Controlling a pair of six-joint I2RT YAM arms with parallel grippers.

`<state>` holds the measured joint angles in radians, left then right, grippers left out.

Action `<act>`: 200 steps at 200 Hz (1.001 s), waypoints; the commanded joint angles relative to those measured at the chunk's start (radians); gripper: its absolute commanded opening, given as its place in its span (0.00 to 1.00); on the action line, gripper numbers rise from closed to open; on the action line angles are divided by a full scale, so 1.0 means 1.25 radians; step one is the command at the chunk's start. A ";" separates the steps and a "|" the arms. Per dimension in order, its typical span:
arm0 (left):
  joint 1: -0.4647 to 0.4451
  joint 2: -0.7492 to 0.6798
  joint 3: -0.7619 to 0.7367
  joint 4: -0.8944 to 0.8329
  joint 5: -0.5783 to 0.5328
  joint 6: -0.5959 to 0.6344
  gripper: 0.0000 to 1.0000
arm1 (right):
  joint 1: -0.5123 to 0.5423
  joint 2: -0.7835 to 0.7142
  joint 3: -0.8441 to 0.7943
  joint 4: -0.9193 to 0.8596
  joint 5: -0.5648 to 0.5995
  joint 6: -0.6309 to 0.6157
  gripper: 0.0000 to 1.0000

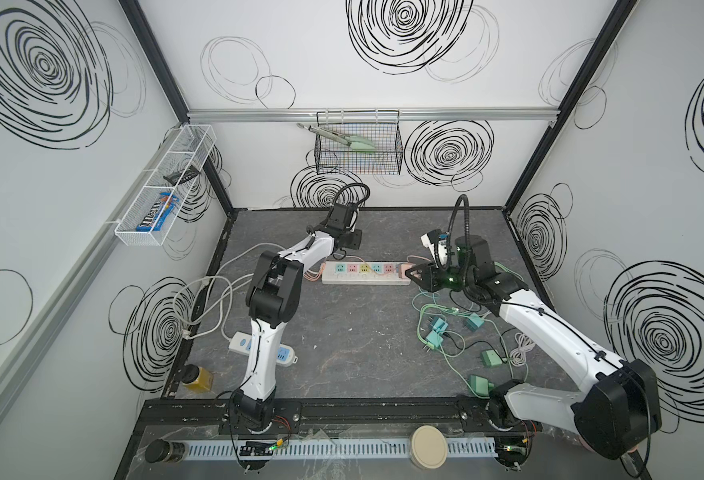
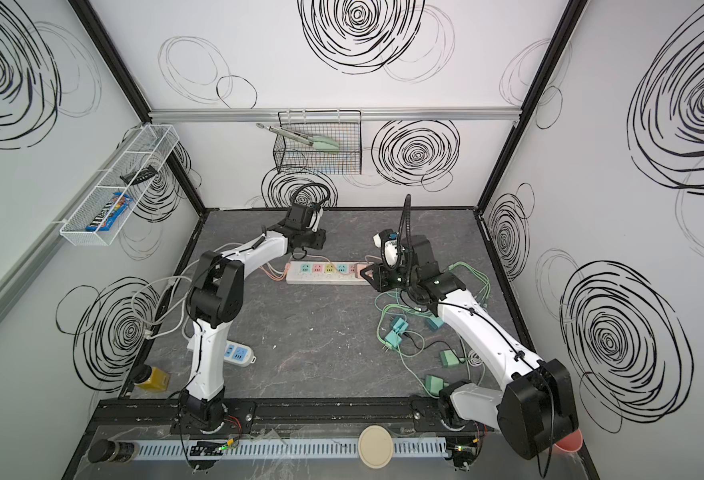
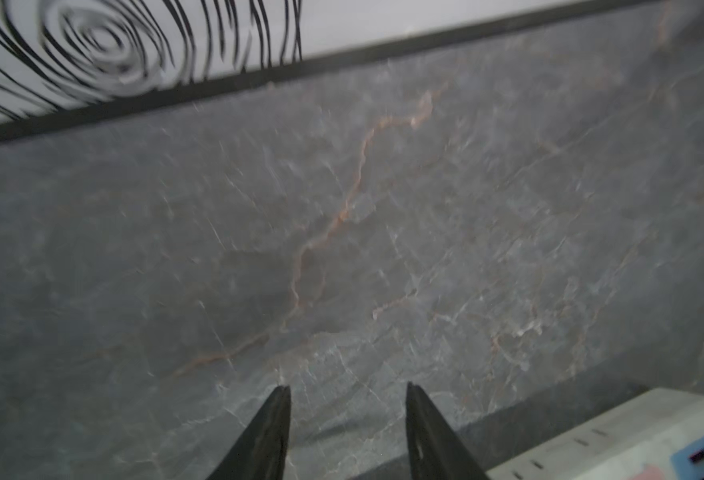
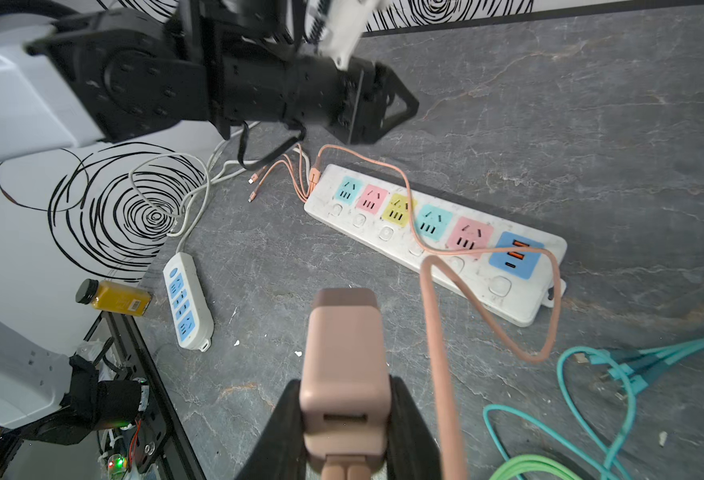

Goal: Insert the plug

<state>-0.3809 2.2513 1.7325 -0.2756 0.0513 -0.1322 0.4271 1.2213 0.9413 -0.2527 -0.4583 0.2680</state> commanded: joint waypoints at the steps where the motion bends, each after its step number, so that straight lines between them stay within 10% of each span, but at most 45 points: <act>1: -0.013 0.023 0.034 -0.073 0.068 -0.010 0.48 | 0.004 -0.001 -0.007 0.024 0.001 0.000 0.00; 150: -0.170 -0.221 -0.371 0.044 0.105 0.075 0.48 | 0.061 -0.018 -0.004 -0.028 0.016 -0.090 0.00; 200: -0.114 -0.389 -0.438 0.015 -0.079 -0.034 0.68 | 0.064 -0.019 -0.008 -0.016 0.037 -0.088 0.00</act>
<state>-0.5793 1.8694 1.2125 -0.2436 0.1017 -0.1005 0.5041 1.2209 0.9394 -0.2802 -0.4305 0.1768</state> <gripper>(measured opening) 0.661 0.294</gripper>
